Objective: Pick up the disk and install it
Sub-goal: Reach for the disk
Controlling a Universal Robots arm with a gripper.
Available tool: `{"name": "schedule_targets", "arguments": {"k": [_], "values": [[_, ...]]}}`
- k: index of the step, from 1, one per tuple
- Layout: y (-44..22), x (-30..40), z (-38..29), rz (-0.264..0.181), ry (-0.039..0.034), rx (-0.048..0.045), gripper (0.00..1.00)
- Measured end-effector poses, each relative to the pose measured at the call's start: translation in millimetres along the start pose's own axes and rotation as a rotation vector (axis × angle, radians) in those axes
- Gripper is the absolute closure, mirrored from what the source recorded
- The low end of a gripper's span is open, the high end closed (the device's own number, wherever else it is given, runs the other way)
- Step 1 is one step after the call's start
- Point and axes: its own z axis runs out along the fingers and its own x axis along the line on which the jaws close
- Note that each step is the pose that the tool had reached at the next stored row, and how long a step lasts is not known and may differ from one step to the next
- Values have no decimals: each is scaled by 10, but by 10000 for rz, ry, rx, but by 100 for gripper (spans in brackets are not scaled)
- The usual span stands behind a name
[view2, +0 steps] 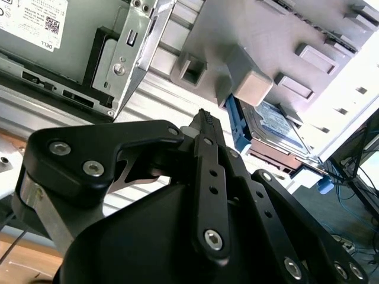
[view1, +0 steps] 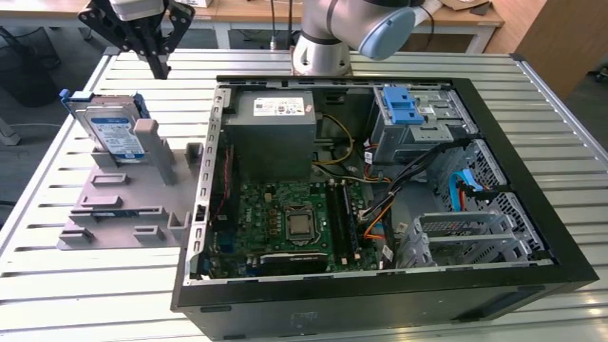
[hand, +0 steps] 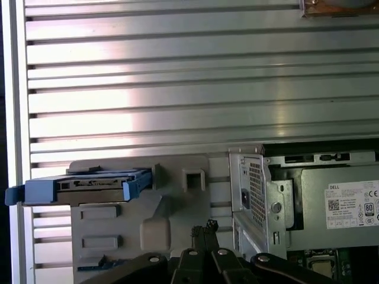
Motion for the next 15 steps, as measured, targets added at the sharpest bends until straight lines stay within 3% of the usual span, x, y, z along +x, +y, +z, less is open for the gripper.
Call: {"name": "schedule_targets", "arguments": {"k": [7,15], "values": [[47,57,14,2,68,7,89],[48,152,24,2,73,6,89]]}}
